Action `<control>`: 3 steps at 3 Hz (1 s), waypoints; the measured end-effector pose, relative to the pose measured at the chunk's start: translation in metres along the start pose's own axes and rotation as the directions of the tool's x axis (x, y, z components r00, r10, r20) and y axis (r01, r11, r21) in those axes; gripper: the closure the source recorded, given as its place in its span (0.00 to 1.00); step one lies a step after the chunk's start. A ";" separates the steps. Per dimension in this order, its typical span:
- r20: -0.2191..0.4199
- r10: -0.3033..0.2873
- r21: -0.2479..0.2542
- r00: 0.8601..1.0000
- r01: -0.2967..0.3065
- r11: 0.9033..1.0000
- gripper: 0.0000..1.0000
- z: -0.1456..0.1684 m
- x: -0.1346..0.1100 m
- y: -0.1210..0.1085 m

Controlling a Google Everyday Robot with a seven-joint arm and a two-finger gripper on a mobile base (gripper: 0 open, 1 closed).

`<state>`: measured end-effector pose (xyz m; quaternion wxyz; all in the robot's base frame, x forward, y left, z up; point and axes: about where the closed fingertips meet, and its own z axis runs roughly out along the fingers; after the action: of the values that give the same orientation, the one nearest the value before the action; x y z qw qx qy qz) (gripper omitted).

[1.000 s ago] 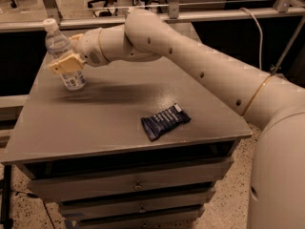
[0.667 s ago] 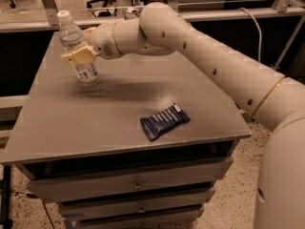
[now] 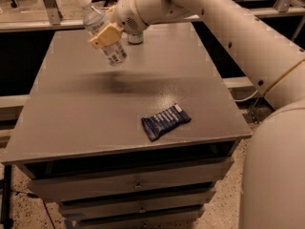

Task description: Knock blue plastic bottle over

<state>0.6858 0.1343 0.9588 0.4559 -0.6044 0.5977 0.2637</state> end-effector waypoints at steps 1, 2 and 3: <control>-0.198 -0.064 -0.072 0.978 0.051 0.996 1.00 -0.015 0.044 0.003; -0.401 -0.160 -0.203 0.902 0.082 0.976 1.00 -0.029 0.088 0.026; -0.515 -0.241 -0.312 0.823 0.082 0.947 0.82 -0.040 0.113 0.046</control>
Offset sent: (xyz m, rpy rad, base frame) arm -0.0476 -0.1232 -0.1051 -0.8172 0.0867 0.2271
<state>0.6494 0.0515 0.8678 0.1984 -0.7607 0.6061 0.1208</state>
